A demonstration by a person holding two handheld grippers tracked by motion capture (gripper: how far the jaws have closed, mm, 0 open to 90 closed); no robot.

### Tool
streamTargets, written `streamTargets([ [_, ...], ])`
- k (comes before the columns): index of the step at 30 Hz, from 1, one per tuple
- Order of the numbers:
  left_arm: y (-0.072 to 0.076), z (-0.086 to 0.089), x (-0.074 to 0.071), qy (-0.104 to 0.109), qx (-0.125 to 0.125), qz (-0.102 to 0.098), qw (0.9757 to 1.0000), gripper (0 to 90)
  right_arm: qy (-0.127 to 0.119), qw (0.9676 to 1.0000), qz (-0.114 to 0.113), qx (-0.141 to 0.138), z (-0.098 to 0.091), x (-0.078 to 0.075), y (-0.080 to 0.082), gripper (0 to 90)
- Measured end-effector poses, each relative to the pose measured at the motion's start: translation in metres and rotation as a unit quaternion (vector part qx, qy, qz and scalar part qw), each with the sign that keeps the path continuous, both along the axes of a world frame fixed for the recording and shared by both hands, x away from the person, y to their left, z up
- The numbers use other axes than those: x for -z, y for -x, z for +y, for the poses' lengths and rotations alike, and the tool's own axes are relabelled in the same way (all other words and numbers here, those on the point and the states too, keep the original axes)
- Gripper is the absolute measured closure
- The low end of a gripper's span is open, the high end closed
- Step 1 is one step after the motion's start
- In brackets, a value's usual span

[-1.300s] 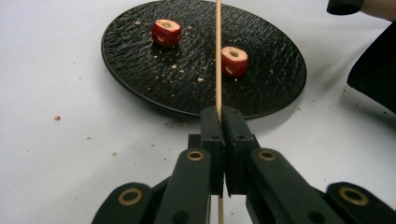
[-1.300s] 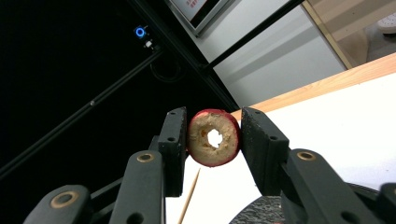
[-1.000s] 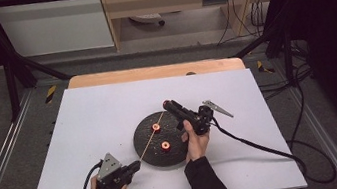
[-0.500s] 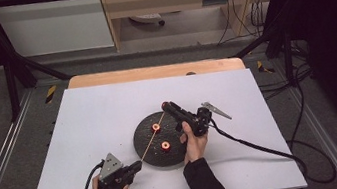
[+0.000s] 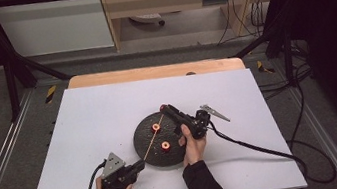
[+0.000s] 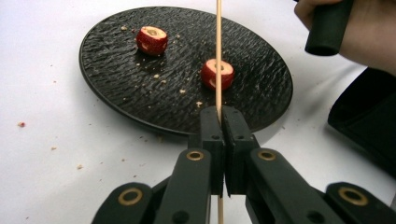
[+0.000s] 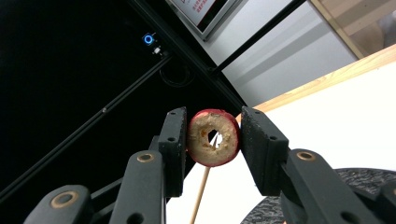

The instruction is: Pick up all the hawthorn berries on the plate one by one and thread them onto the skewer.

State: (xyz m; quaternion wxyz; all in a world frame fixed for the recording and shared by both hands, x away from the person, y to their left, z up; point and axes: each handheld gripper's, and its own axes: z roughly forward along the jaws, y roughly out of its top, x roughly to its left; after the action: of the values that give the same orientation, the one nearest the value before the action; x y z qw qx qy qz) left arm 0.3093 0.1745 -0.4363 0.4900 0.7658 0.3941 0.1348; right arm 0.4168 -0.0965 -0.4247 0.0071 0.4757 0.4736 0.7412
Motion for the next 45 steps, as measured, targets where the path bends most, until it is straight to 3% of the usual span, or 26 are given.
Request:
streamTargets([
  [8, -0.002, -0.005, -0.005, 0.008, -0.005, -0.006, 0.9999, 88.0, -0.003, 0.9999, 0.006, -0.008, 0.001, 0.002, 0.003, 62.6],
  [24, -0.027, -0.028, -0.026, 0.010, -0.005, -0.003, 0.9999, 88.0, 0.004, 0.9996, 0.010, -0.025, 0.003, 0.001, 0.012, 62.6],
  [36, -0.045, -0.042, -0.038, 0.000, -0.003, -0.011, 0.9999, 88.0, 0.030, 0.9986, 0.012, -0.041, 0.006, 0.005, 0.021, 62.6],
  [45, -0.051, -0.045, -0.038, 0.000, 0.000, -0.012, 0.9999, 88.1, 0.044, 0.9977, 0.014, -0.049, 0.007, 0.009, 0.024, 62.5],
])
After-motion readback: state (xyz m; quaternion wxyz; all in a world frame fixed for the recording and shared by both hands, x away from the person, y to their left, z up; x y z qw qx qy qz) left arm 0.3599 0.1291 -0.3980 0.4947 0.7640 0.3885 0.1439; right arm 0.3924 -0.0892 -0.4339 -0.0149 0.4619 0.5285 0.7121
